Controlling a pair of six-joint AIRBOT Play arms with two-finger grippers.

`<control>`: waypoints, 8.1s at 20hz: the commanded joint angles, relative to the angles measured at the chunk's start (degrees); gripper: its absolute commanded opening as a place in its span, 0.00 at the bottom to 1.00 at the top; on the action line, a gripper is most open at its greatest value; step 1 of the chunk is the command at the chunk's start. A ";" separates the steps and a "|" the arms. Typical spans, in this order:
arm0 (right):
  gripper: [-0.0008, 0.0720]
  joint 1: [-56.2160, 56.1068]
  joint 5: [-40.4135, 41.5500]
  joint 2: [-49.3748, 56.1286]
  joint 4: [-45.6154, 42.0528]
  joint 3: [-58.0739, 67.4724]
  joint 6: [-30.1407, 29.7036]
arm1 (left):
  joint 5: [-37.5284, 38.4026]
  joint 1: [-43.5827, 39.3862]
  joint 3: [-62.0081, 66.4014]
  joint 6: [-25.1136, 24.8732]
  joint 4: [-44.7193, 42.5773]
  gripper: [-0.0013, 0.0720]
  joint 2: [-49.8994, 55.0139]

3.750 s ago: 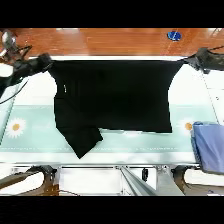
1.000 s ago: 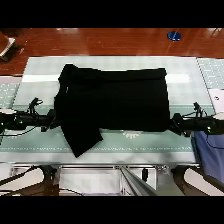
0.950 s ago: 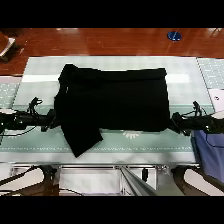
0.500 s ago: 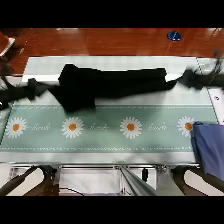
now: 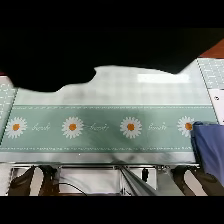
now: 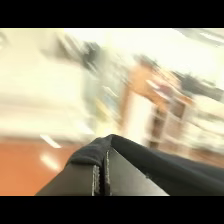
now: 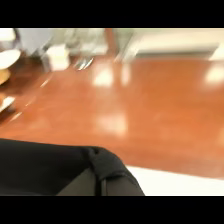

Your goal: Fold the shirts.

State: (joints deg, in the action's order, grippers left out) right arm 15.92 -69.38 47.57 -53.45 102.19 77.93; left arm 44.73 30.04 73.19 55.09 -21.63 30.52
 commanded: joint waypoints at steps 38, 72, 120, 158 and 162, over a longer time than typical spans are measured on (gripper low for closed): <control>0.04 -2.75 13.55 58.73 7.13 -6.58 3.85 | 4.11 -26.67 13.38 29.59 -30.84 0.05 70.10; 0.58 3.26 13.14 2.08 -2.36 -72.13 4.72 | 23.61 2.43 -55.25 18.82 -30.08 0.71 21.90; 0.04 4.48 0.22 28.28 2.64 -44.33 -3.02 | 8.13 -17.99 -28.11 12.41 -14.40 0.05 38.73; 0.58 2.86 4.96 57.72 5.95 -24.22 1.66 | 7.67 -32.52 -17.35 14.58 -18.64 0.71 41.64; 0.23 0.11 2.29 57.42 7.34 -23.15 1.01 | -0.15 -41.24 -17.35 14.60 -18.58 0.71 43.21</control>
State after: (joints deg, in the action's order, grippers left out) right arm 17.87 -64.66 104.88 -48.07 78.30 79.81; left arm 51.24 -5.17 56.21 69.97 -40.69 73.10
